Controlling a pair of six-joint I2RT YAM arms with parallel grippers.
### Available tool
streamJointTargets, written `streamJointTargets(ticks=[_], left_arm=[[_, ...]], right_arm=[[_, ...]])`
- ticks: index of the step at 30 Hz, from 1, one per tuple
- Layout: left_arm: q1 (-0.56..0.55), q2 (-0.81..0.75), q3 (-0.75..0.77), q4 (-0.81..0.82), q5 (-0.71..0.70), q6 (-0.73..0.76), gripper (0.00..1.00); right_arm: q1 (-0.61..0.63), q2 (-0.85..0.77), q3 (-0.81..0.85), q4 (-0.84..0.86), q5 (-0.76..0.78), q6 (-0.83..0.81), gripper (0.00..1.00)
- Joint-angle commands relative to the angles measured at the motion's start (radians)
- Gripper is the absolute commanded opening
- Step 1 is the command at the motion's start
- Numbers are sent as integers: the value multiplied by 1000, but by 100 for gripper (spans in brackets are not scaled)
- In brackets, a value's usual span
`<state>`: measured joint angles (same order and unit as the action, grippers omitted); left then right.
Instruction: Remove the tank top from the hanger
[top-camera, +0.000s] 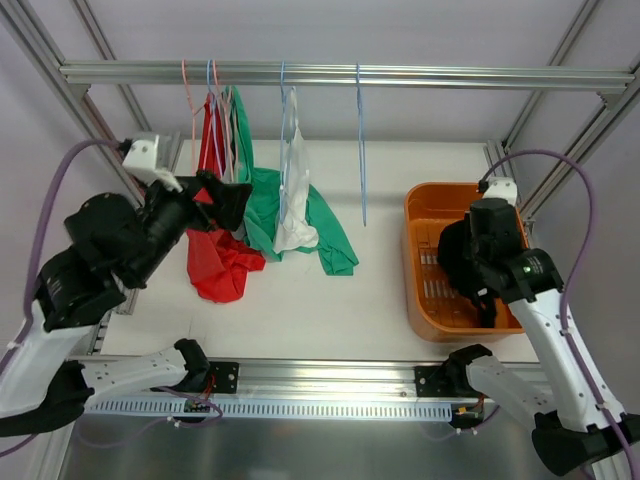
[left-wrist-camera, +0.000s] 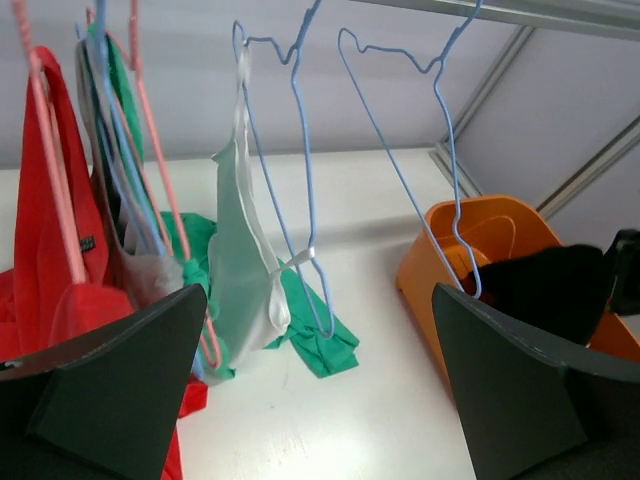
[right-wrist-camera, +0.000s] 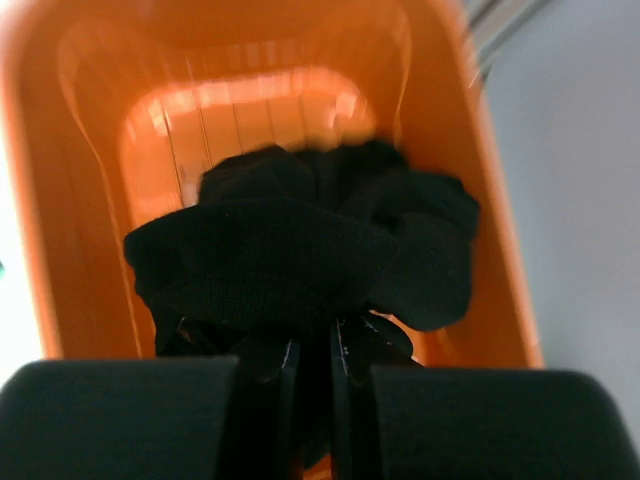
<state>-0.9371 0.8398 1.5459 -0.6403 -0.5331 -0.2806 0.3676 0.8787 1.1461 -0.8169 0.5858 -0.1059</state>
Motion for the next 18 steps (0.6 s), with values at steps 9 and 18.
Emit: streamJointTargets(ticks=[9,18], left_arm=[[41,387,264,5,-128,138,99],[228,614,385,4,47,146,91]], right_arm=[[-62,-142,23,6,-266,103,100],[-62,-260,-5,50,-575,147,99]])
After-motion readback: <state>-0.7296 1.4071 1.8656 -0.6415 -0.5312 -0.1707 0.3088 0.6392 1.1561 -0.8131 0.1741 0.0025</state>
